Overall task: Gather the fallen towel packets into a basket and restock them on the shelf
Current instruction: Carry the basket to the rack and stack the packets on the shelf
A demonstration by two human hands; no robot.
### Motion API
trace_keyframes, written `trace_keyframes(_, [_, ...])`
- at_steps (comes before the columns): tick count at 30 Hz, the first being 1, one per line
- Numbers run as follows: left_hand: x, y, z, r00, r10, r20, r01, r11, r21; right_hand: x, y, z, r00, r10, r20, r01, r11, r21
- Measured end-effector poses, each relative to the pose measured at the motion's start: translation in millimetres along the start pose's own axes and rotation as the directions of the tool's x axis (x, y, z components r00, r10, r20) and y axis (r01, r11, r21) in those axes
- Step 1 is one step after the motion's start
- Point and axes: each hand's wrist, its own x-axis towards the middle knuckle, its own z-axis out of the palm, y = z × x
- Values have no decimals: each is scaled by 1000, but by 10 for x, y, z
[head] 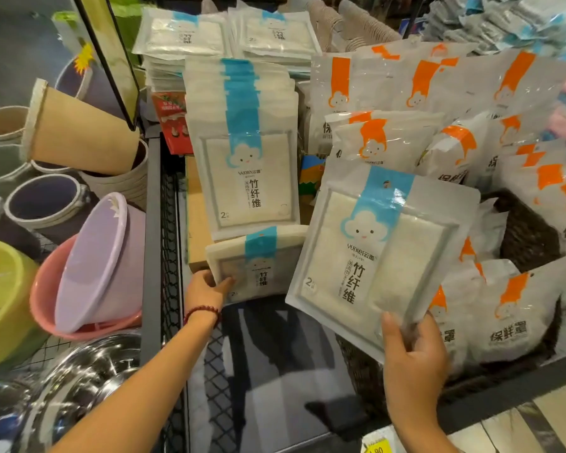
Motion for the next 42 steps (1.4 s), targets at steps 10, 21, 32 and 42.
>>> trace_keyframes(10, [-204,-356,-747,949,126,-289,25,883,468,59,374,925,833,141,535,-211,975,73])
trace_keyframes(21, [-185,-437,-697,949,83,-303,82,866,494,216,959,1709,829,478,290,-448,878,-165])
trace_keyframes(32, [-127,-452,-668,936,94,-338,83,878,472,349,955,1869,806,519,285,-443,848,-292])
trace_keyframes(42, [-90,-416,-725,949,-2,-316,137,904,405,70,939,1419,668,591,453,-448,805,-389])
